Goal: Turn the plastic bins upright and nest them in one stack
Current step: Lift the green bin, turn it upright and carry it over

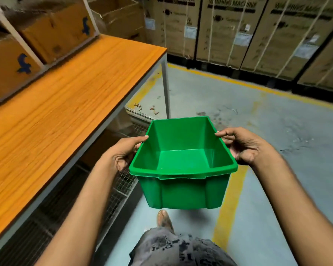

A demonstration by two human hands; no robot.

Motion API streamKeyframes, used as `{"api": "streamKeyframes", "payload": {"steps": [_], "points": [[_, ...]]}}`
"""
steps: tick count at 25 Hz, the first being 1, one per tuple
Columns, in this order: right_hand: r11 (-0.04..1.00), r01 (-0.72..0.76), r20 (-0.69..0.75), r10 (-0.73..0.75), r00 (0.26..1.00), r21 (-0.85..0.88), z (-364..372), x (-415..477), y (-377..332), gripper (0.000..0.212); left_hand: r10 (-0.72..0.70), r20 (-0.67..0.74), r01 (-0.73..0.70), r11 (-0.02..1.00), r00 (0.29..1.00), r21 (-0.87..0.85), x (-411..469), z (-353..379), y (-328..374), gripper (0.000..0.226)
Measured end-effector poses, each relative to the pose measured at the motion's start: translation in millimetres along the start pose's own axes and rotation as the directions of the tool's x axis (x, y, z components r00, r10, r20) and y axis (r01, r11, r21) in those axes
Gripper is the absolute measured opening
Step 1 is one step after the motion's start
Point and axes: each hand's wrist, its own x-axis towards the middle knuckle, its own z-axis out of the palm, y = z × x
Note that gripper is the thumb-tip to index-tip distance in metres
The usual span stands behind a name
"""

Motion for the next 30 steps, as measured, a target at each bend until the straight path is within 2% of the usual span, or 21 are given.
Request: {"api": "streamKeyframes", "payload": {"steps": [2, 5, 9, 13, 17, 22, 30], "points": [[1.000, 0.014, -0.005, -0.014, 1.000, -0.026, -13, 8, -13, 0.025, 0.047, 0.022, -0.048, 0.999, 0.999, 0.026, 22, 15, 16, 0.029], [0.994, 0.098, 0.010, -0.098, 0.995, -0.045, -24, 22, -35, 0.049, 0.172, 0.115, -0.180, 0.982, 0.978, 0.061, 55, 33, 41, 0.026], [0.933, 0.352, 0.037, -0.350, 0.936, -0.072, -25, 40, -76, 0.083, 0.323, 0.191, -0.348, 0.930, 0.927, 0.119, 90, 53, 80, 0.048], [0.804, 0.572, 0.030, -0.576, 0.817, -0.161, -20, 60, -119, 0.090, 0.447, 0.238, -0.487, 0.860, 0.862, 0.151, 121, 70, 119, 0.069], [0.745, 0.647, 0.084, -0.643, 0.761, -0.164, -30, 96, -166, 0.092, 0.535, 0.223, -0.568, 0.813, 0.815, 0.126, 156, 88, 151, 0.081], [0.722, 0.660, 0.199, -0.629, 0.751, -0.209, -44, 162, -246, 0.094, 0.636, 0.066, -0.640, 0.763, 0.769, 0.091, 193, 121, 189, 0.079], [0.687, 0.662, 0.436, -0.519, 0.735, -0.299, -25, 256, -398, 0.094, 0.717, -0.305, -0.715, 0.685, 0.627, 0.142, 234, 190, 238, 0.081]]}}
